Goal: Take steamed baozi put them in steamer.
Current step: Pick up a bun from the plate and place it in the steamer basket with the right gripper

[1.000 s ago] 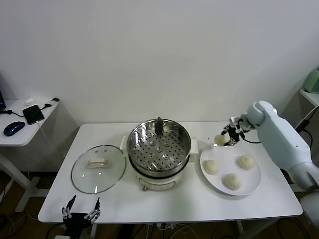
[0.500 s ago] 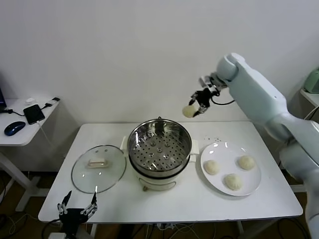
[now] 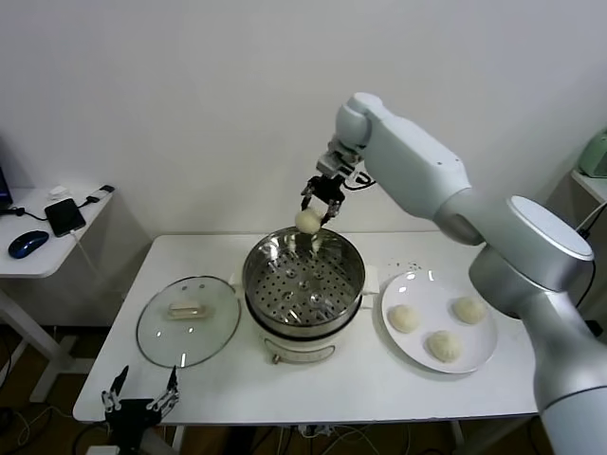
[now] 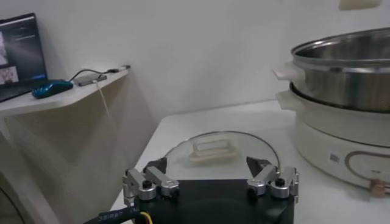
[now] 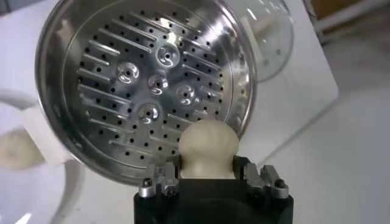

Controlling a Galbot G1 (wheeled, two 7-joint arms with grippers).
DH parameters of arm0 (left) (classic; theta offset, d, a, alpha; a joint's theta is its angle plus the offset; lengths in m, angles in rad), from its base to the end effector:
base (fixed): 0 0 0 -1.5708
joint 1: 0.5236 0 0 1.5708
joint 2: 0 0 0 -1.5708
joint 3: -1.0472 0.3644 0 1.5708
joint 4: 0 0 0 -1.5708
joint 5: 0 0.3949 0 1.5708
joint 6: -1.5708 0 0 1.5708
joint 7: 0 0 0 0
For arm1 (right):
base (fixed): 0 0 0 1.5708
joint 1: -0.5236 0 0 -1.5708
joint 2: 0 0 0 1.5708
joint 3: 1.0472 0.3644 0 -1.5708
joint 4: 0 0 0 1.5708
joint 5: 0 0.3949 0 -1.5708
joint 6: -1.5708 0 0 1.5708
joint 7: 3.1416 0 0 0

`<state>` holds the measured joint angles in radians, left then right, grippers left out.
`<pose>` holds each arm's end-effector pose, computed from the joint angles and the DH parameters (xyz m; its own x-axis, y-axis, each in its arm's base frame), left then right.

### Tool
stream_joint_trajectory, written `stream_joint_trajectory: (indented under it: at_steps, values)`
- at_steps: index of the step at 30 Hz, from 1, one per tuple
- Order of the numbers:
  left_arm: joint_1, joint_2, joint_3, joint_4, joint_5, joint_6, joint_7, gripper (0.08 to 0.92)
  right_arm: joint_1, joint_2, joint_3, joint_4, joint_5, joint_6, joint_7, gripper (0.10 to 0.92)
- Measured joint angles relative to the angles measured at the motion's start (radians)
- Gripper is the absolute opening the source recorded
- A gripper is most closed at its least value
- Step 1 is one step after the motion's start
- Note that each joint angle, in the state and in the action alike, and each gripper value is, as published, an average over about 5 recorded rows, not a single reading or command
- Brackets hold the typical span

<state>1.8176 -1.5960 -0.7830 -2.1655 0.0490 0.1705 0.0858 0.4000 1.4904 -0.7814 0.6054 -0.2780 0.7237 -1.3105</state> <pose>0.1257 0.0803 -0.3244 -0.9260 -0.1690 0.3376 -0.1125 0.9771 0.1804 0.7062 0.1608 -0.0283 -0.1211 -0.2636 0.9570 -0.3166 -0.9035 -0.2890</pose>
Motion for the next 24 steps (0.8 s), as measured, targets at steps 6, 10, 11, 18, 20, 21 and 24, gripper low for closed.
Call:
stream_joint_trajectory:
  at_steps: [6, 10, 11, 18, 20, 21, 24]
  values:
    - [-0.003, -0.009, -0.006, 0.007, -0.004, -0.001, -0.007, 0.823, -0.035, 0.016, -0.015, -0.001, -0.080, 0.062, 0.057, 0.568]
    - [-0.006, -0.013, -0.006, 0.007, -0.005, 0.000, -0.009, 0.823, -0.057, 0.033, -0.022, -0.008, -0.126, 0.088, 0.098, 0.568]
    - [-0.007, -0.013, -0.007, 0.008, -0.005, 0.000, -0.009, 0.823, -0.062, 0.036, -0.023, -0.009, -0.137, 0.093, 0.107, 0.568]
    - [-0.012, -0.013, -0.008, 0.012, -0.007, 0.000, -0.012, 0.823, -0.091, 0.058, -0.020, -0.033, -0.215, 0.101, 0.164, 0.568]
    - [-0.012, -0.013, -0.009, 0.012, -0.007, 0.000, -0.012, 0.823, -0.095, 0.060, -0.020, -0.039, -0.232, 0.101, 0.173, 0.568]
    - [-0.012, -0.013, -0.009, 0.013, -0.008, 0.000, -0.012, 0.823, -0.097, 0.060, -0.020, -0.042, -0.239, 0.101, 0.177, 0.568]
    - [-0.014, -0.013, -0.009, 0.017, -0.008, 0.001, -0.012, 0.823, -0.100, 0.060, -0.020, -0.048, -0.254, 0.101, 0.186, 0.568]
